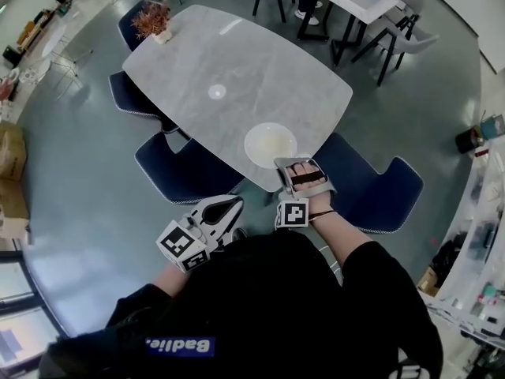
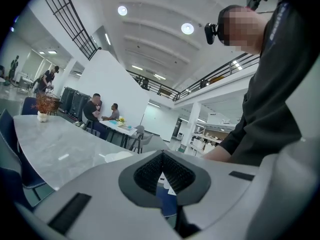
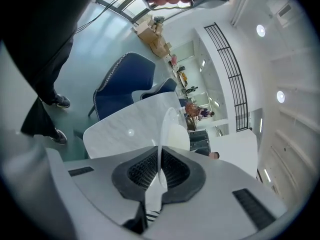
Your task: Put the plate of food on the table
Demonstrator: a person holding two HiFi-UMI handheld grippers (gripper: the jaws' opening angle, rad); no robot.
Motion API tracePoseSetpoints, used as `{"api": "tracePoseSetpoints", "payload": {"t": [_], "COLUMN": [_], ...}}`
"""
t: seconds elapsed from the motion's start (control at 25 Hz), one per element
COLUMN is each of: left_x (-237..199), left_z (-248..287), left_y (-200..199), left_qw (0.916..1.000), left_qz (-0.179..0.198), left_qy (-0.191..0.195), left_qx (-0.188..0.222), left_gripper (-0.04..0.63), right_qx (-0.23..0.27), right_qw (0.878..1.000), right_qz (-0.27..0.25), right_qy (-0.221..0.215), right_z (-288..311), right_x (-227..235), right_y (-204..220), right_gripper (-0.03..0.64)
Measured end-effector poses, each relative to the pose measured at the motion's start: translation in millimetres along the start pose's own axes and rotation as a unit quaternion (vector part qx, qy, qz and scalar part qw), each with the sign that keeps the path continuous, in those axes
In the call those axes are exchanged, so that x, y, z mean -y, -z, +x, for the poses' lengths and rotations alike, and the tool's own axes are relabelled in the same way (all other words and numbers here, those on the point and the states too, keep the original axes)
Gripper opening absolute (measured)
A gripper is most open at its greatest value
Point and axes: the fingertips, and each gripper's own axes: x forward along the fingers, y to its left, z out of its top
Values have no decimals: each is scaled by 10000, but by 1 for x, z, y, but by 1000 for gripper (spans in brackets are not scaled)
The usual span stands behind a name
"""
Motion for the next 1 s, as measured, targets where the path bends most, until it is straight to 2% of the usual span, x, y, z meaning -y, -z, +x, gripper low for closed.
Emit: {"api": "tracePoseSetpoints", "payload": {"t": [0.16, 0.32, 0.48, 0.6, 0.72, 1.0], "left_x": [-6, -12, -17, -24, -29, -42], "left_z": [19, 30, 32, 27, 19, 2], "left_y": [-9, -13, -18, -16, -8, 9], "left_qw": [9997, 9994, 9987, 9976, 9960, 9921], "left_qz": [-97, -83, -25, -60, -152, -355], "left_qy": [-161, -303, -484, -683, -883, -1205], "left_qx": [129, 140, 160, 131, 48, -62], "left_gripper": [7, 6, 7, 8, 7, 8], "right_qx": [87, 95, 292, 243, 272, 68], "right_qw": [9995, 9974, 9971, 9962, 9940, 9918], "right_qz": [-87, -517, -273, -446, -343, -386], "right_qy": [-289, -487, -653, -708, -1002, -1220], "right_z": [24, 48, 76, 98, 115, 158], "right_x": [-11, -17, -23, -28, -38, -54], "right_y": [20, 36, 39, 46, 45, 53], "right_gripper": [18, 18, 18, 18, 18, 18]}}
